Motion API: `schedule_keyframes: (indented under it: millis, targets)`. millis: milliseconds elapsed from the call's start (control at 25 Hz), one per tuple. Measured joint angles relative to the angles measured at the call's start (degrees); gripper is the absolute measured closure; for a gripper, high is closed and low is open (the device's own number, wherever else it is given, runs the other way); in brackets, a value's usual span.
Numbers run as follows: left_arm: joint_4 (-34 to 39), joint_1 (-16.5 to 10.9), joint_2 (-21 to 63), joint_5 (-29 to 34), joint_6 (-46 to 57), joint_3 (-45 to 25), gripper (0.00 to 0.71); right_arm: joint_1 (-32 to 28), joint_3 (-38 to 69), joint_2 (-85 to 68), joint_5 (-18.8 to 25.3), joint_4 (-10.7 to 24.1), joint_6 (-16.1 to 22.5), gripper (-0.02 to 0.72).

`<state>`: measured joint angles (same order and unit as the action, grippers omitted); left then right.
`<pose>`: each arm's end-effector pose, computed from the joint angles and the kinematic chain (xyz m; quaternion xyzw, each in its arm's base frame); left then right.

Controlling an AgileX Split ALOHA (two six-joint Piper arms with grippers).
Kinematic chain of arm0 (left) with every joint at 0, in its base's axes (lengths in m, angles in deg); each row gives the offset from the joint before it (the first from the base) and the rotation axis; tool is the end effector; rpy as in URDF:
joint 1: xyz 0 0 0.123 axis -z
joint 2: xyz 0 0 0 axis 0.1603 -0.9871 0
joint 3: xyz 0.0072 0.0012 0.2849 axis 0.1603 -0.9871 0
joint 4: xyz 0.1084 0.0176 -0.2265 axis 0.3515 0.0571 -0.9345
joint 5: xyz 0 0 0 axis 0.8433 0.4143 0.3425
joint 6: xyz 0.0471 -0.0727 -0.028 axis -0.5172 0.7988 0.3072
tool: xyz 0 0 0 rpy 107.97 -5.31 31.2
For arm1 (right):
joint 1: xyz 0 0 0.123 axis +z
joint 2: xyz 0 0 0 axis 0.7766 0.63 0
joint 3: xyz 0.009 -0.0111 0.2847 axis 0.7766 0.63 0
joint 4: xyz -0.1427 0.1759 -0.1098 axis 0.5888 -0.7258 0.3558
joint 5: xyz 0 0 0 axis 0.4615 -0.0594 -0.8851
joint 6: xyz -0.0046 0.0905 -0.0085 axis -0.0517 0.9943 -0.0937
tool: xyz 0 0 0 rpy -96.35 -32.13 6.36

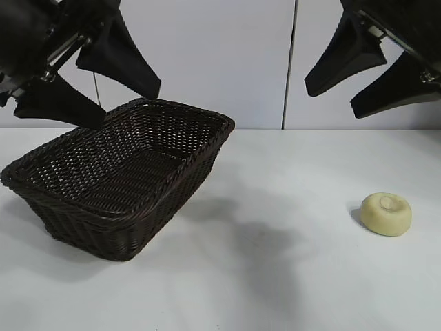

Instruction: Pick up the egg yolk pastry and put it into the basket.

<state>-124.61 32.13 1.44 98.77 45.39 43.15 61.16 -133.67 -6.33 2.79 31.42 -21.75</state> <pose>0.2544 -0.1499 0.2630 0.1332 0.9032 -0.3112 0.2638 0.2654 0.0868 0.2802 -0.1072 0.9221 0.2445 0.2799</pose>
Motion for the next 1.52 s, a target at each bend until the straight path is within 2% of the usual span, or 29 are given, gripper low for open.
schedule_keyframes:
  millis: [1000, 1520]
  targets:
    - [-0.06, 0.0, 0.0, -0.1, 1.44, 0.0, 0.148, 0.0, 0.0, 0.0, 0.13, 0.0, 0.0, 0.206]
    - [0.0, 0.0, 0.0, 1.76, 41.67, 0.0, 0.148, 0.0, 0.0, 0.0, 0.19, 0.0, 0.0, 0.206]
